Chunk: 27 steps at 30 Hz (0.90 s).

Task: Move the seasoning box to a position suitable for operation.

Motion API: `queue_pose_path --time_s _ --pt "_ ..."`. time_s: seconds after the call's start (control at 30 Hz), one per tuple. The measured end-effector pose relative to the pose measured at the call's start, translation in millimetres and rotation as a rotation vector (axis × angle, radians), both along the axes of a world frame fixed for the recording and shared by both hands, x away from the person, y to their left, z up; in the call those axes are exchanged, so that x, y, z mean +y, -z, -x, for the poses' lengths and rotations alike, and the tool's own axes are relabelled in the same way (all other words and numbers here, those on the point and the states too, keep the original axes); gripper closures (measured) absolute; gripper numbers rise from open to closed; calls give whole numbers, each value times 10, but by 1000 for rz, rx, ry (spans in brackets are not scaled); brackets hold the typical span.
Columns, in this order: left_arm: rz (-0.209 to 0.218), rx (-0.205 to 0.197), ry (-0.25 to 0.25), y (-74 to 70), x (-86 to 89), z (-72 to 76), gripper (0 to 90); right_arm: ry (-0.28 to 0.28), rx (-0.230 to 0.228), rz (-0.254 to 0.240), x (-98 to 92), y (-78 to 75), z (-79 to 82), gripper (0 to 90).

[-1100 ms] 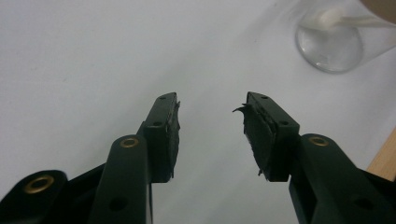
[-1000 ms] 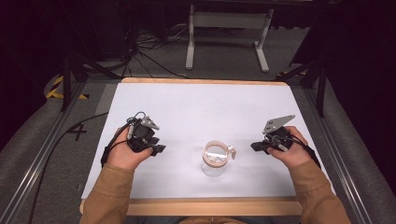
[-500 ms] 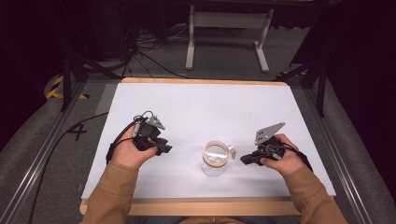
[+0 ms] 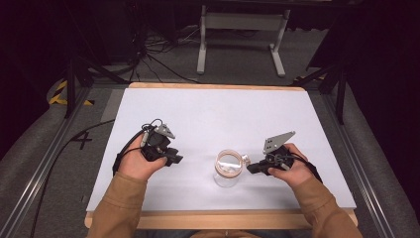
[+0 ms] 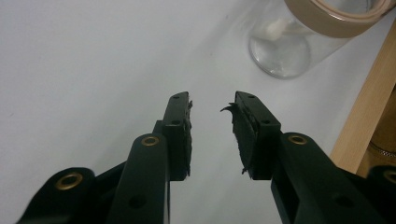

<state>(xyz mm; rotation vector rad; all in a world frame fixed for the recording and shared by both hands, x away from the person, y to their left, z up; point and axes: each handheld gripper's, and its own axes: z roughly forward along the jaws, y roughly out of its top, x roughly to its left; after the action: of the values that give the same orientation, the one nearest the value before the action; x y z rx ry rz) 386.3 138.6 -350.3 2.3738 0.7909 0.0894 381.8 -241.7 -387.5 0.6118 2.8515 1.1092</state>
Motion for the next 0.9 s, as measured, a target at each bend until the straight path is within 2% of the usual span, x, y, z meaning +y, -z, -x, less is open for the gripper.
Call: queue_pose_path --time_s 0.27,0.43,0.6,0.8,0.83,0.9 --pt "-8 -2 -7 -5 51 32 670 6 -8 -12 9 -1 -51 900" --pt "-1 1 -33 12 129 104 670 17 -18 -20 13 -4 -132 900" --pt "-5 5 -55 29 206 170 668 42 -44 -25 12 -8 -231 900" --pt "-5 0 -78 42 277 240 668 86 -65 -64 -32 12 -375 900" --pt "-7 13 -77 43 279 245 668 88 -77 -68 -31 16 -389 900" --pt "-11 9 -75 51 271 240 669 95 -94 -70 -15 15 -392 900"
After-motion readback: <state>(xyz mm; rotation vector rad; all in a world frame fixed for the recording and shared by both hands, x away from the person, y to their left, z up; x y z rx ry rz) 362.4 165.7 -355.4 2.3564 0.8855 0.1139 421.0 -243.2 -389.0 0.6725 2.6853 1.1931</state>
